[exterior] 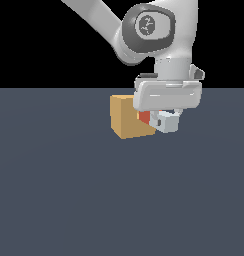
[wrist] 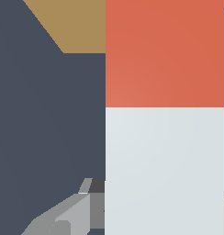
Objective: Insert the peg into the horizontal hole in a box.
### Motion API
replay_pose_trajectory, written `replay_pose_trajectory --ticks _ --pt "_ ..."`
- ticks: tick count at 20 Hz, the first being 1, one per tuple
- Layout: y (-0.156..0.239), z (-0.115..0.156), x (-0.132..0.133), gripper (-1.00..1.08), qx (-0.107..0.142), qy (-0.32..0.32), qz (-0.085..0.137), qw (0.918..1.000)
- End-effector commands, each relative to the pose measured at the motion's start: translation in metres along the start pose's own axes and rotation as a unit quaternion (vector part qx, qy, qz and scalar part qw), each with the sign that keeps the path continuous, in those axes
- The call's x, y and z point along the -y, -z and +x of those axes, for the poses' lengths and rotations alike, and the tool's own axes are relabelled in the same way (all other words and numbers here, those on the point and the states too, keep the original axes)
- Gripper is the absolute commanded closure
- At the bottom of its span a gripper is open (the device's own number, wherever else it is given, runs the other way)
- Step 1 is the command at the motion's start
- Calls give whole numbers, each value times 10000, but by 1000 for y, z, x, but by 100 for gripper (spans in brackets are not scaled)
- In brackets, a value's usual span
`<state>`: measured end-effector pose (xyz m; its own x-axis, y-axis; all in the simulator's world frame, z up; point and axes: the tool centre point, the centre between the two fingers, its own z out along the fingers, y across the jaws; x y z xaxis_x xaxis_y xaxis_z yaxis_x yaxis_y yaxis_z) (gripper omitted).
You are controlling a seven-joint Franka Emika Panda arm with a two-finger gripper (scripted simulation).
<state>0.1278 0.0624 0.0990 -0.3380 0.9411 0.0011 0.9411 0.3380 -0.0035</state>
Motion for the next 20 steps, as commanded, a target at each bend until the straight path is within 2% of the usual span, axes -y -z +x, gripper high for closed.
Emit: replay_pose_trajectory --ticks 1,15,20 --pt "3 0 -2 108 5 20 -18 10000" --pt "3 1 -2 108 7 41 -13 10000" --pt "3 16 -2 108 8 42 -15 10000"
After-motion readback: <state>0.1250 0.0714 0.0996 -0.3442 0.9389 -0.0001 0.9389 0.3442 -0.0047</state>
